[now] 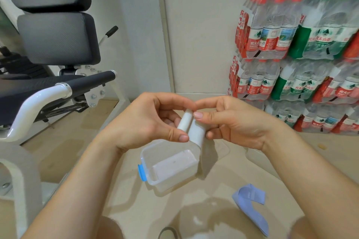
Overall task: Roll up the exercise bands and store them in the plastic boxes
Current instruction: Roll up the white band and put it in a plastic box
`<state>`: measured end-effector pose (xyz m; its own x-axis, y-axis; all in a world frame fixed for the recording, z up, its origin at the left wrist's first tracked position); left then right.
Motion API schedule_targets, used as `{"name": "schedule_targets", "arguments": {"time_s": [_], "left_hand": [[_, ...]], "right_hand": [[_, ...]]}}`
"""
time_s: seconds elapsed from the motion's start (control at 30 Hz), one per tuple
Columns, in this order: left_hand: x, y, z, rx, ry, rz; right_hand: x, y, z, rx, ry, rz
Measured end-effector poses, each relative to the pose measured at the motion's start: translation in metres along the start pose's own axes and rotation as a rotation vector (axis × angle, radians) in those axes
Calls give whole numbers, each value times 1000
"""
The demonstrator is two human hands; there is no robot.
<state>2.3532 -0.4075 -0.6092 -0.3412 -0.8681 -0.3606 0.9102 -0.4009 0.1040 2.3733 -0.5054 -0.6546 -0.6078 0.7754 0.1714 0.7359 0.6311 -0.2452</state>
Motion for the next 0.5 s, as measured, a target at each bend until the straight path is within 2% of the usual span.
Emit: {"name": "schedule_targets", "arguments": {"time_s": [0.17, 0.37, 0.43, 0.5], "left_hand": [[-1, -1, 4, -4, 96, 15], [-1, 2, 0, -13, 476, 25], [0, 3, 4, 21, 439, 42], [4, 3, 5, 55, 239, 31]], "right_hand": [[-1, 2, -3, -21, -32, 42], [-7, 4, -2, -57, -193, 199], [-10, 4, -6, -89, -143, 231], [-13, 3, -9, -112, -46, 224]]}}
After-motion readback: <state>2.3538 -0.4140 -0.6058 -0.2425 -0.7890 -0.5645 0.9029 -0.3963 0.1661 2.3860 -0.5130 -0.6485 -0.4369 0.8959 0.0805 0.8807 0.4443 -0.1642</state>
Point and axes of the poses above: each hand's wrist, its own y-axis towards the middle knuckle, its own x-axis out of the palm, z = x × y, the point moved 10 cm from there along y, towards the middle knuckle, and after that the axes turned 5 degrees about x, right-handed, at the moved point
